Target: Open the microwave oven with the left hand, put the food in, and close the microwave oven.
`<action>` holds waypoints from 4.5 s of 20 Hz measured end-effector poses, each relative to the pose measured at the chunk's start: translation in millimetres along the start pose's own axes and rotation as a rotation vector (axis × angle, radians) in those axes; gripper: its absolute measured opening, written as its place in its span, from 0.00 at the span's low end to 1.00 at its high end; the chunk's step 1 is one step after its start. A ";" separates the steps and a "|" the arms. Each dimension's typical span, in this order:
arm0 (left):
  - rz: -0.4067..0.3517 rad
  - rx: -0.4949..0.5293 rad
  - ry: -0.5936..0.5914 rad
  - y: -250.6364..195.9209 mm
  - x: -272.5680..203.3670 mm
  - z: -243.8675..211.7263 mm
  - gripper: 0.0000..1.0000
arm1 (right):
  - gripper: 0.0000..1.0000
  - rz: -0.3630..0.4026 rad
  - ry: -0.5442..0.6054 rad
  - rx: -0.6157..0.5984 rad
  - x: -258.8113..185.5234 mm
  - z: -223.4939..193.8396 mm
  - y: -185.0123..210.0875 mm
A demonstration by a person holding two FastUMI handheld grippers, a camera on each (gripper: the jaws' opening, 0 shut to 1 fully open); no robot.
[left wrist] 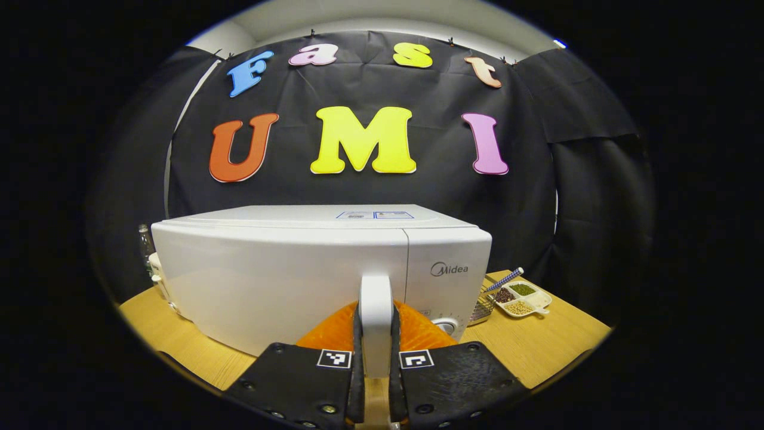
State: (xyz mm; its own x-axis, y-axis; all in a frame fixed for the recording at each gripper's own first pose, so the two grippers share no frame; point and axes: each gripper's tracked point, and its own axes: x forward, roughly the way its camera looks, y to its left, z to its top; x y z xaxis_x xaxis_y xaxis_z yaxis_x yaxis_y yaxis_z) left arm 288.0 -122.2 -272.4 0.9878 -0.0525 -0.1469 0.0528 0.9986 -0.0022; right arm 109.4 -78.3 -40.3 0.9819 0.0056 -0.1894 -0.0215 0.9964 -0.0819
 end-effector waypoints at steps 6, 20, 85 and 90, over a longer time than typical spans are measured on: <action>-0.016 0.025 0.016 0.2 -1.9 -1.5 0.10 | 1.00 -0.004 0.009 -0.003 -5.5 -5.5 -0.4; -0.108 0.124 0.051 45.5 -138.5 -21.0 0.10 | 0.94 0.088 -0.017 -0.006 -35.9 -16.0 68.5; 0.611 0.148 0.188 217.7 -325.9 47.7 0.95 | 0.14 0.740 0.752 0.456 123.2 -232.1 149.6; 0.553 0.132 0.166 204.5 -326.7 53.5 0.95 | 0.14 0.765 0.586 0.455 119.6 -160.9 172.7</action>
State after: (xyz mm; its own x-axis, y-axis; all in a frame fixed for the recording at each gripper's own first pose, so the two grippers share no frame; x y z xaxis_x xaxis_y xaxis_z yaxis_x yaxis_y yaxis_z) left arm -16.1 98.9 -172.0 0.8382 0.4879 -0.2436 -0.4353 0.8677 0.2400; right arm 192.8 80.9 -234.6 0.4904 0.7230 -0.4866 -0.4029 0.6832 0.6090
